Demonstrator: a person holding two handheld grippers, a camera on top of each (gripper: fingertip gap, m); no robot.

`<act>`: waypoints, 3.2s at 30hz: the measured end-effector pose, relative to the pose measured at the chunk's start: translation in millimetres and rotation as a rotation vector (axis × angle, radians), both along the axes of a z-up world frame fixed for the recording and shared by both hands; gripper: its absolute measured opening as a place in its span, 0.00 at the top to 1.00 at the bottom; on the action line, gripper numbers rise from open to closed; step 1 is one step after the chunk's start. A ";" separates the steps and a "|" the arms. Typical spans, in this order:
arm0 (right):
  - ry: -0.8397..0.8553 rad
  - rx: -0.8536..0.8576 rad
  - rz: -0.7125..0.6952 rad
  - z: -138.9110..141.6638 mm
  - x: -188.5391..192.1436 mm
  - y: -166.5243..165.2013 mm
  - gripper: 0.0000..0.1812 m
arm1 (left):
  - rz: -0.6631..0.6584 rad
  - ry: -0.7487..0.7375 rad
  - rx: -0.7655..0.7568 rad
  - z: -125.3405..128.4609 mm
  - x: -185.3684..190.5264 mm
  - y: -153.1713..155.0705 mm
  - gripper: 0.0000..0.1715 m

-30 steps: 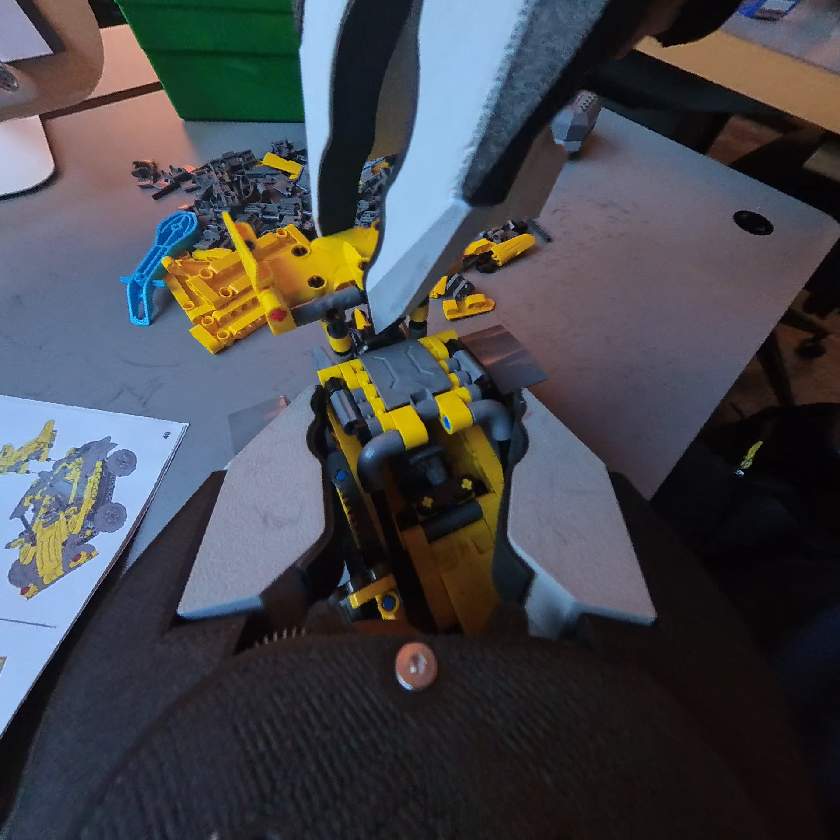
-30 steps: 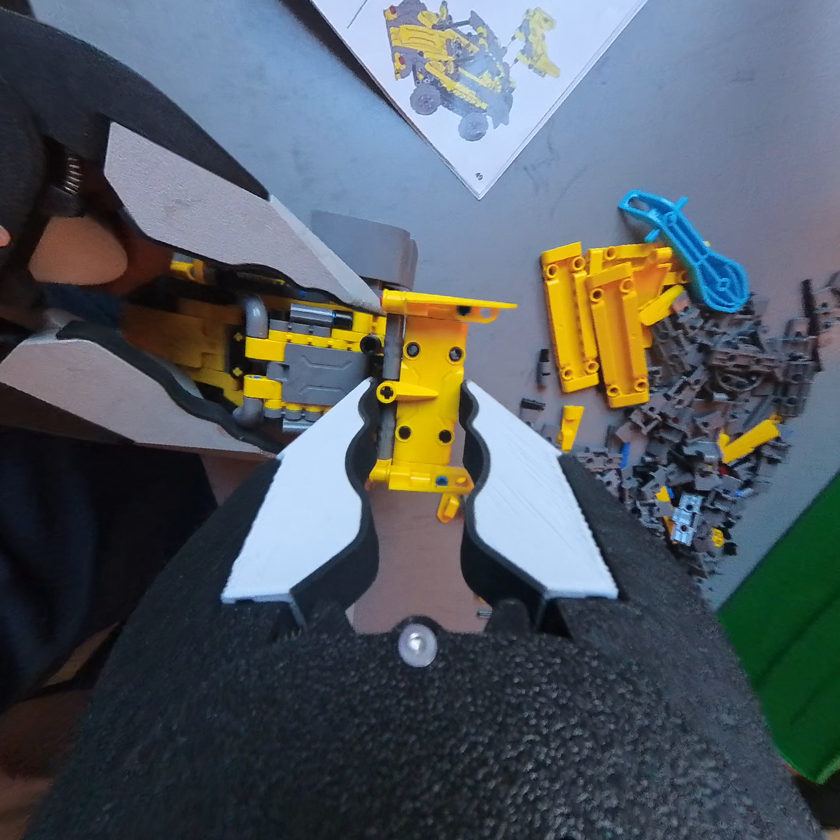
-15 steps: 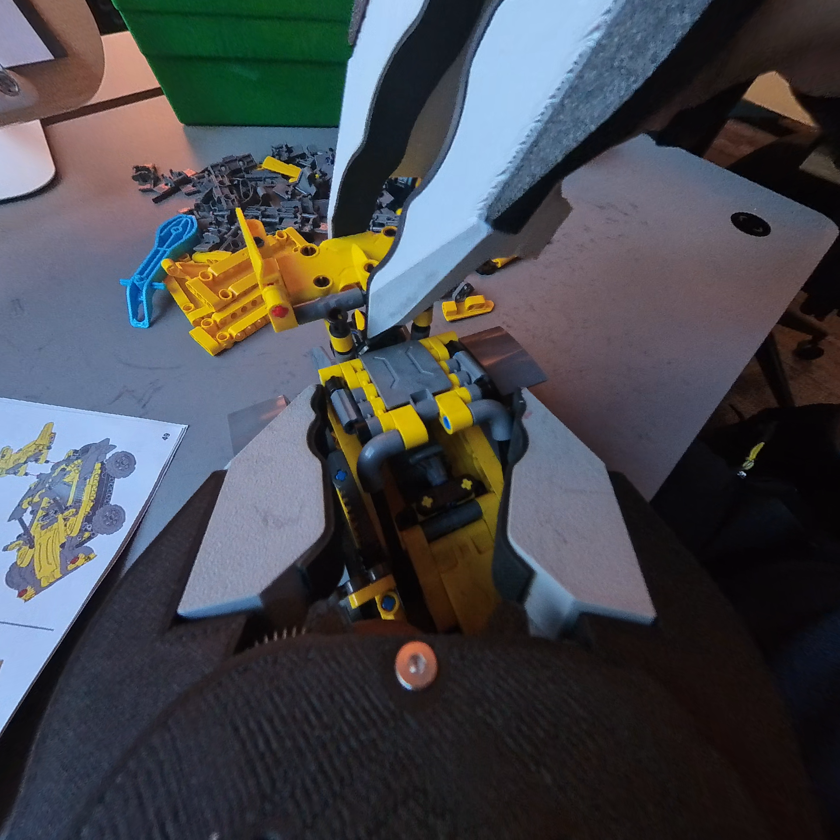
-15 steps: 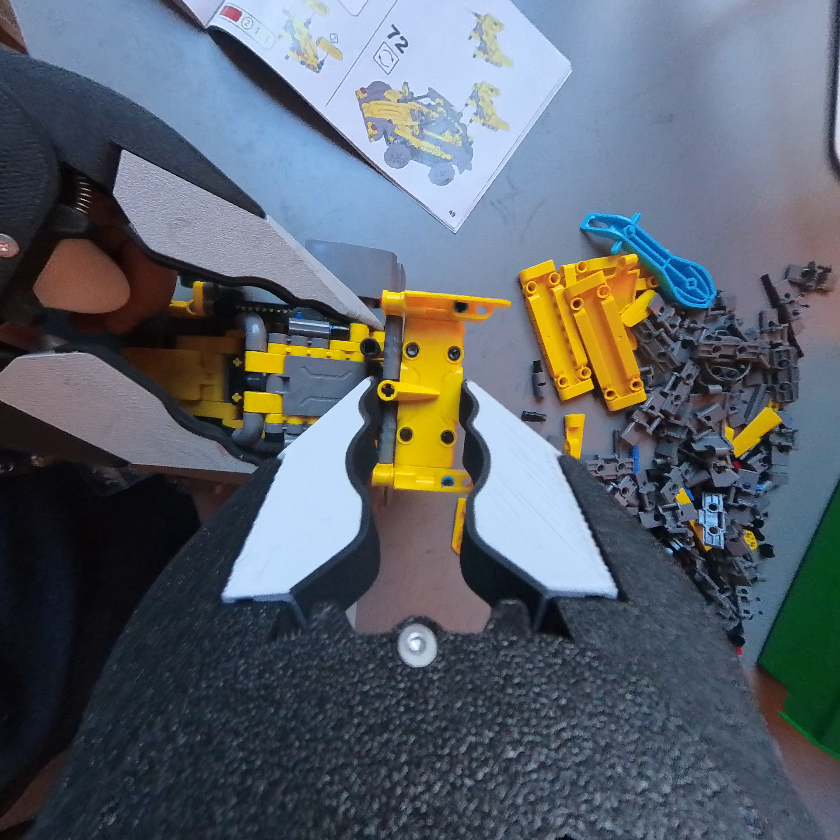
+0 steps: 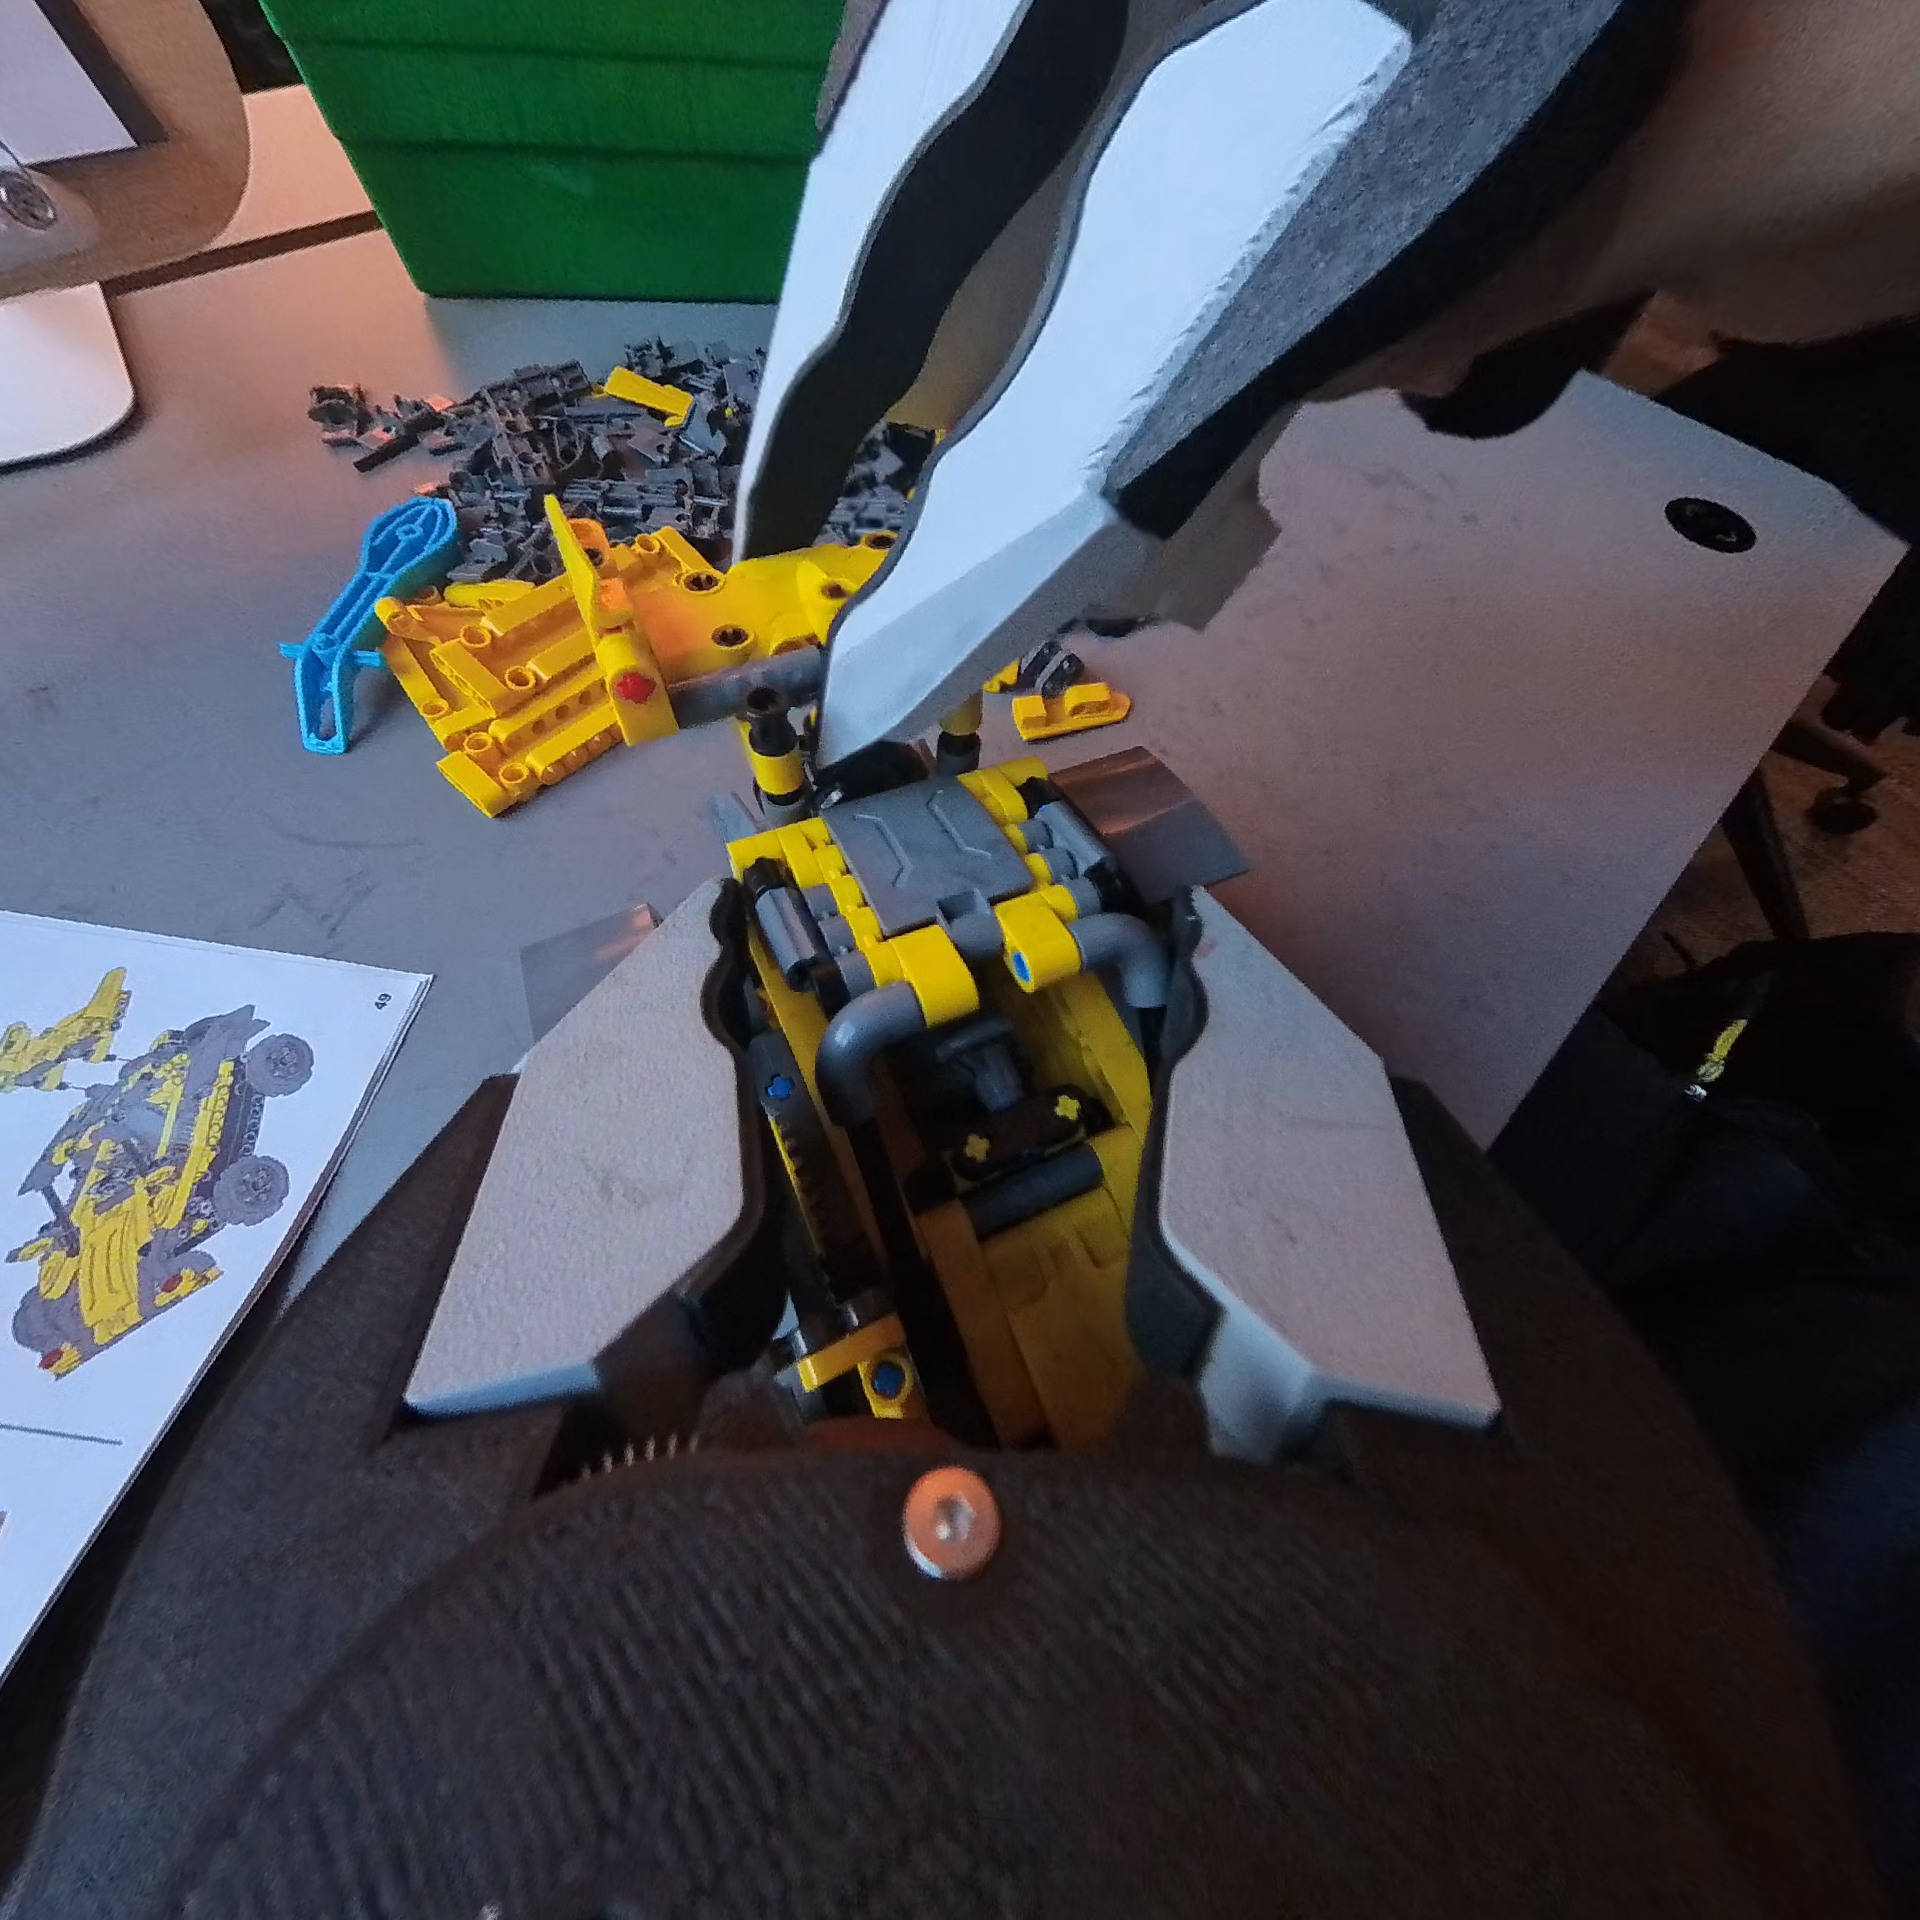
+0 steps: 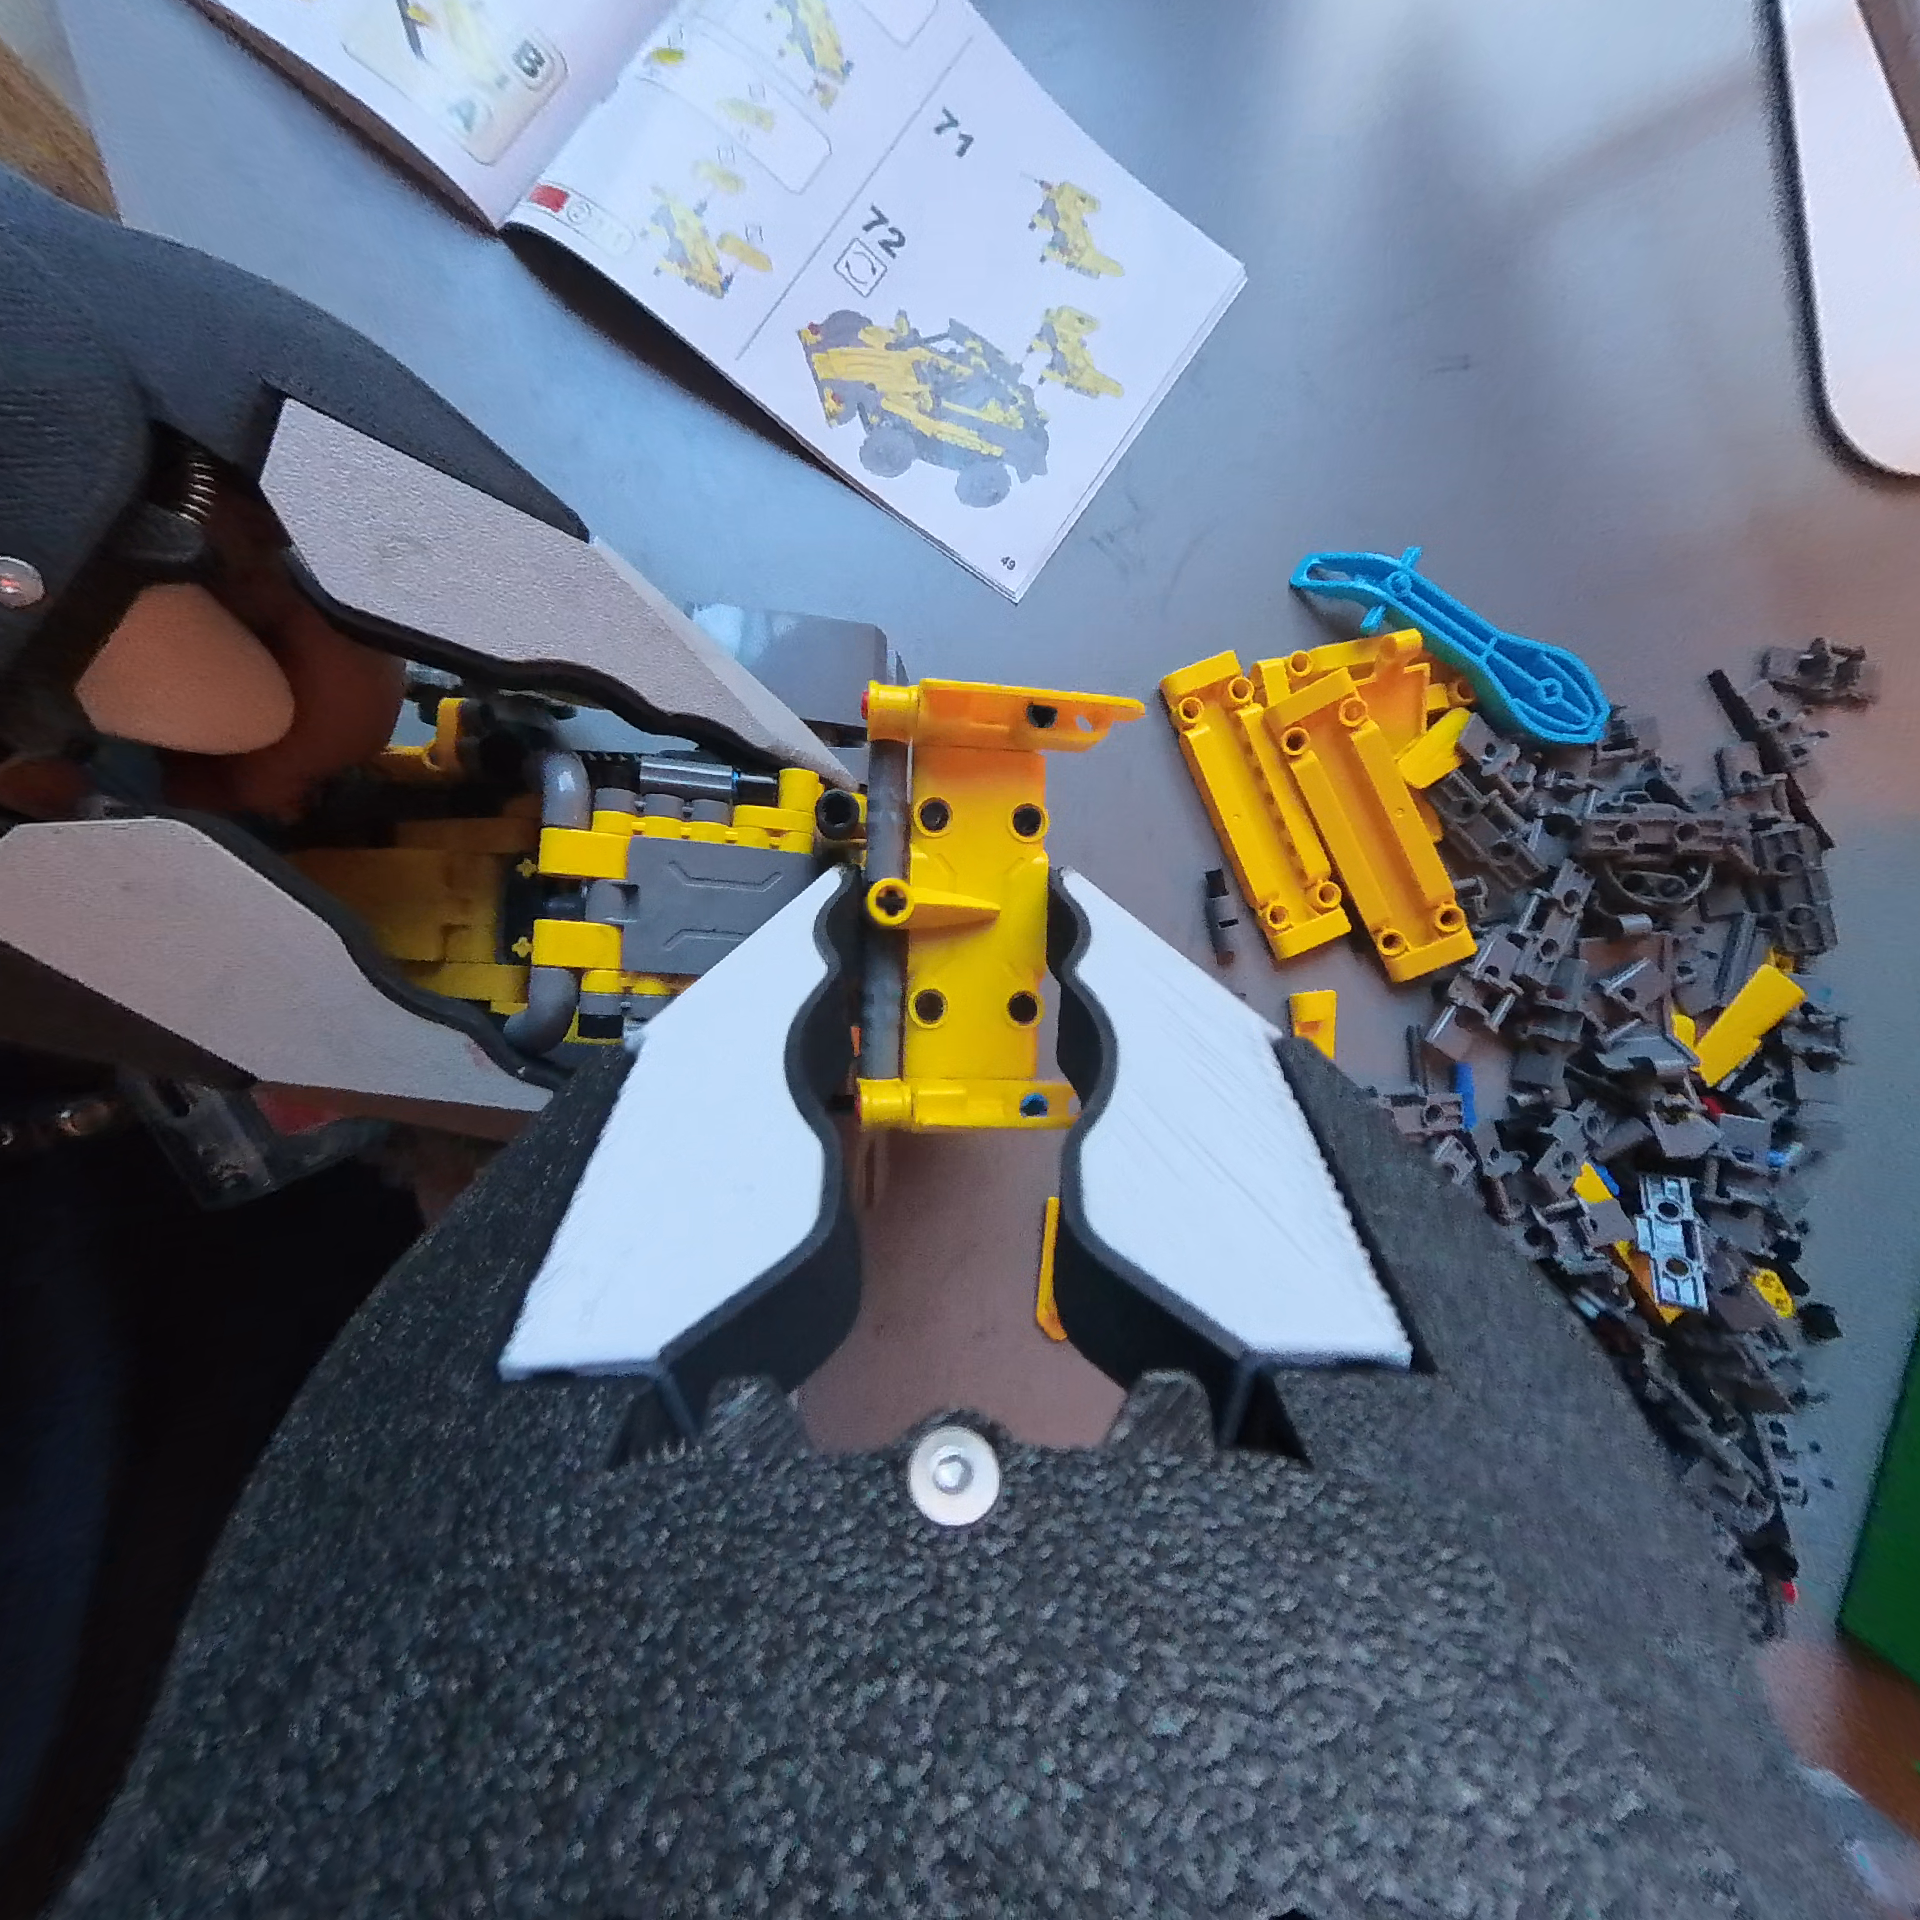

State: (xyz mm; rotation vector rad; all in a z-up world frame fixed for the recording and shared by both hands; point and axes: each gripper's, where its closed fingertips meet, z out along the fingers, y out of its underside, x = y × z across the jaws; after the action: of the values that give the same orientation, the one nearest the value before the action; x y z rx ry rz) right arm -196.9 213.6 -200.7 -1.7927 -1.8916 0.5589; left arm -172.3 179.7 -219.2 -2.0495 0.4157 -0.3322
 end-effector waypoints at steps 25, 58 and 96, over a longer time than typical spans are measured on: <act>-0.004 0.343 0.328 22.7 22.2 -21.2 1.00 | -0.009 -0.025 0.001 1.1 -0.9 0.6 0.54; -0.086 0.374 0.415 26.0 22.9 -22.8 1.00 | -0.014 -0.024 0.008 1.2 -0.7 0.4 0.54; -0.128 0.322 0.432 20.0 19.3 -20.3 1.00 | -0.013 -0.023 0.017 0.8 -3.5 3.2 0.54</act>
State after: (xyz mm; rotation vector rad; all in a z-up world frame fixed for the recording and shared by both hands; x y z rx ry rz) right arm -177.6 193.3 -180.7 -1.2491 -2.3219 0.2603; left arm -175.9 182.9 -218.4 -2.0255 0.4164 -0.3591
